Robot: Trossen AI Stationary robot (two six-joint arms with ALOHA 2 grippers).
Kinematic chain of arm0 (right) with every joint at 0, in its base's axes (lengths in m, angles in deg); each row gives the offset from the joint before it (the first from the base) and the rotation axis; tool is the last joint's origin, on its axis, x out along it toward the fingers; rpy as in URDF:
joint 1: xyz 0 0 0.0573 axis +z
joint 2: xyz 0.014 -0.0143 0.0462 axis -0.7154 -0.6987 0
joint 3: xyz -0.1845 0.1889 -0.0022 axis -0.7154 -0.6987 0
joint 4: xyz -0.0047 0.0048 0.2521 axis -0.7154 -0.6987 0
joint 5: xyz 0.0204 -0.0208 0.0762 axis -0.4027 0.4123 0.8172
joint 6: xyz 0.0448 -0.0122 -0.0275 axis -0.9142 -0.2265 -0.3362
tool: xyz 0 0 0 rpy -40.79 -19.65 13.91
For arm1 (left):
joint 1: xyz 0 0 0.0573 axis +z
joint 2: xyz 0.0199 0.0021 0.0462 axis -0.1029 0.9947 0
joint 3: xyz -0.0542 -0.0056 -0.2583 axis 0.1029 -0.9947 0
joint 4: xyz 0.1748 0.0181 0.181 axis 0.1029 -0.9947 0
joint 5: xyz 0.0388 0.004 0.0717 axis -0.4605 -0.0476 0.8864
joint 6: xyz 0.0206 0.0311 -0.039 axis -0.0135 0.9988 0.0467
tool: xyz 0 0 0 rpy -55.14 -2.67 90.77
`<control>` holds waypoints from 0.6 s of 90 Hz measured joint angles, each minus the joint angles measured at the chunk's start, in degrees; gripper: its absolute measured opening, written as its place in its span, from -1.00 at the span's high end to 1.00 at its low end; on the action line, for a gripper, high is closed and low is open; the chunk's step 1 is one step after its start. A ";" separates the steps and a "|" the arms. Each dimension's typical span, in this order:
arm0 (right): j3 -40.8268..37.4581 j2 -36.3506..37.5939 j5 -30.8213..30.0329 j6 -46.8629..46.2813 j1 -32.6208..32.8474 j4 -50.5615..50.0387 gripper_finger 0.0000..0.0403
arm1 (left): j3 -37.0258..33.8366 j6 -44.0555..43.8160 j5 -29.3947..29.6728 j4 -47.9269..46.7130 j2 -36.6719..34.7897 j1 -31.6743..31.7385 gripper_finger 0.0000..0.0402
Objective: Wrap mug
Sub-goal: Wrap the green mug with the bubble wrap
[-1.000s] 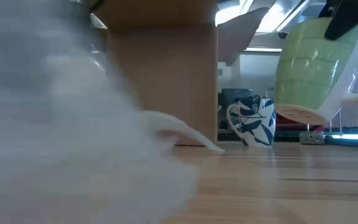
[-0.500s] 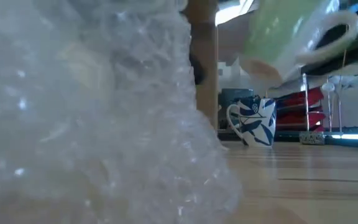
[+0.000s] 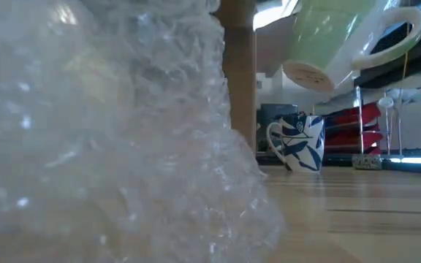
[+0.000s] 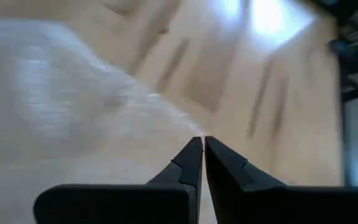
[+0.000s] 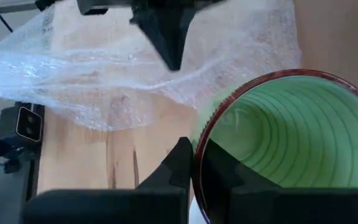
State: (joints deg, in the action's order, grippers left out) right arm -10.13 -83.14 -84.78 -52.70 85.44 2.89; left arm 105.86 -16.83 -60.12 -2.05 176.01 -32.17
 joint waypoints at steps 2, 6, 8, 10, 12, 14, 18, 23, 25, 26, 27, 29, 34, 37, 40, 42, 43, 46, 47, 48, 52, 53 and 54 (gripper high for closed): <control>0.00 0.00 -0.01 -0.07 0.00 -0.24 1.00 | 1.08 0.00 1.08 -2.84 -0.41 -0.51 1.00; 0.00 0.00 0.02 -0.34 0.00 -1.04 1.00 | 3.35 -0.27 3.31 -8.97 -1.08 -1.75 1.00; -0.02 0.00 0.03 -0.48 0.00 -1.40 1.00 | 4.55 -0.51 4.31 -12.04 -1.14 -2.36 1.00; -0.10 0.00 0.03 -0.52 0.00 -1.51 1.00 | 5.68 -0.95 5.11 -14.72 -1.18 -2.99 1.00; -0.18 0.00 0.01 -0.74 0.02 -1.45 1.00 | 6.80 -1.51 5.78 -17.40 -1.18 -3.70 1.00; -0.24 0.00 0.01 -1.07 0.05 -1.34 1.00 | 7.84 -2.03 6.29 -19.84 -1.18 -4.48 1.00; -0.46 0.00 -0.03 -1.62 0.44 -1.41 1.00 | 9.82 -3.94 7.38 -24.70 -1.21 -5.86 1.00; -0.82 0.00 -0.27 -1.95 0.96 -2.16 1.00 | 11.55 -7.27 8.59 -29.70 -1.42 -7.74 1.00; -1.08 0.00 -0.25 -2.33 1.31 -2.21 1.00 | 12.07 -8.96 9.12 -31.69 -1.46 -8.54 1.00; -1.21 0.00 -0.27 -2.63 1.46 -2.19 1.00 | 12.28 -9.83 9.46 -32.71 -1.46 -8.97 1.00; -1.34 0.00 -0.30 -2.93 1.63 -2.13 1.00 | 12.48 -10.72 9.83 -33.74 -1.46 -9.39 1.00; -1.61 0.00 -0.38 -3.39 1.93 -2.03 1.00 | 12.78 -12.60 10.46 -35.81 -1.46 -10.26 1.00; -2.27 0.00 -0.58 -4.75 2.62 -2.18 1.00 | 13.01 -17.89 11.79 -40.30 -1.41 -12.30 1.00; -2.63 -0.02 -0.90 -5.78 3.23 -2.36 1.00 | 13.00 -21.49 12.22 -42.60 -1.40 -13.40 1.00; -2.86 -0.02 -1.33 -6.47 3.82 -2.52 1.00 | 12.95 -25.23 12.53 -44.58 -1.40 -14.56 1.00; -3.01 -0.02 -1.56 -7.21 4.23 -2.49 1.00 | 12.84 -27.78 12.74 -45.72 -1.40 -15.32 1.00; -3.06 -0.02 -1.68 -7.51 4.40 -2.41 1.00 | 12.83 -28.99 12.82 -46.43 -1.40 -15.70 1.00; -3.14 -0.02 -2.02 -8.29 4.92 -2.32 1.00 | 12.77 -32.53 12.95 -48.68 -1.40 -16.80 1.00; -3.15 -0.02 -2.16 -8.55 5.08 -2.30 1.00 | 12.75 -33.73 12.96 -49.34 -1.40 -17.17 1.00; -3.16 -0.02 -2.31 -8.77 5.24 -2.29 1.00 | 12.74 -34.92 12.96 -49.95 -1.40 -17.53 1.00; -3.18 -0.02 -2.63 -9.38 5.96 -2.13 1.00 | 12.72 -38.93 12.98 -51.53 -1.40 -19.03 1.00; -3.19 -0.02 -2.70 -9.49 6.13 -2.07 1.00 | 12.72 -39.73 12.99 -51.78 -1.40 -19.40 1.00; -3.19 -0.02 -2.86 -9.65 6.32 -1.96 1.00 | 12.72 -40.49 13.01 -52.00 -1.40 -19.80 1.00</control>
State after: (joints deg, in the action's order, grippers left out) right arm -13.32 -83.16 -87.64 -62.35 91.77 0.92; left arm 118.59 -57.32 -47.11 -54.05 174.61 -51.96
